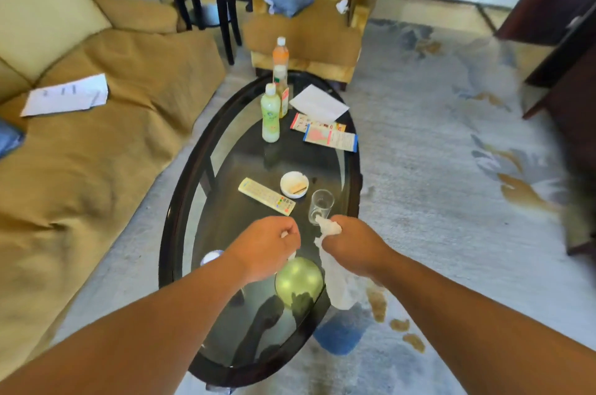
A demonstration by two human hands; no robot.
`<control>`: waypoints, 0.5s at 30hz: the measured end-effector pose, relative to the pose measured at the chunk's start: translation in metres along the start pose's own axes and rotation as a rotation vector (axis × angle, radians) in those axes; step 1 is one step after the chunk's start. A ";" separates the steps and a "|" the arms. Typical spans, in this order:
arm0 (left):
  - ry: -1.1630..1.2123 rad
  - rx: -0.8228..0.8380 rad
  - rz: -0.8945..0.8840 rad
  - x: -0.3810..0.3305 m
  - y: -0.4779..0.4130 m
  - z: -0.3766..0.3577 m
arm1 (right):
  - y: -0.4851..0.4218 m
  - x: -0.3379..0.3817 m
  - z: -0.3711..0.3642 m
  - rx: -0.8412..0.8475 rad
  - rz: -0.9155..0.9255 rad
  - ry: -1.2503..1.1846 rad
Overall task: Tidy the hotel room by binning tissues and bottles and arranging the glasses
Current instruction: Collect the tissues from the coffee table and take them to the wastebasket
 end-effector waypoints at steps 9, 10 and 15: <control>-0.127 -0.041 -0.211 -0.096 0.058 0.042 | 0.076 0.075 0.072 -0.189 0.011 -0.012; -0.140 -0.042 -0.229 -0.105 0.064 0.044 | 0.085 0.078 0.077 -0.209 0.016 -0.039; -0.203 0.004 -0.312 -0.147 0.088 0.035 | 0.136 0.087 0.102 -0.297 0.069 -0.176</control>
Point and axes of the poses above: each hand's wrist, its own y-axis away from the middle knuckle, its own z-axis out of the back of the hand, x = y × z, the point moved 4 cm from there along -y, towards the middle knuckle, and after that the axes turned 9 degrees about z, right-handed, at the moved point
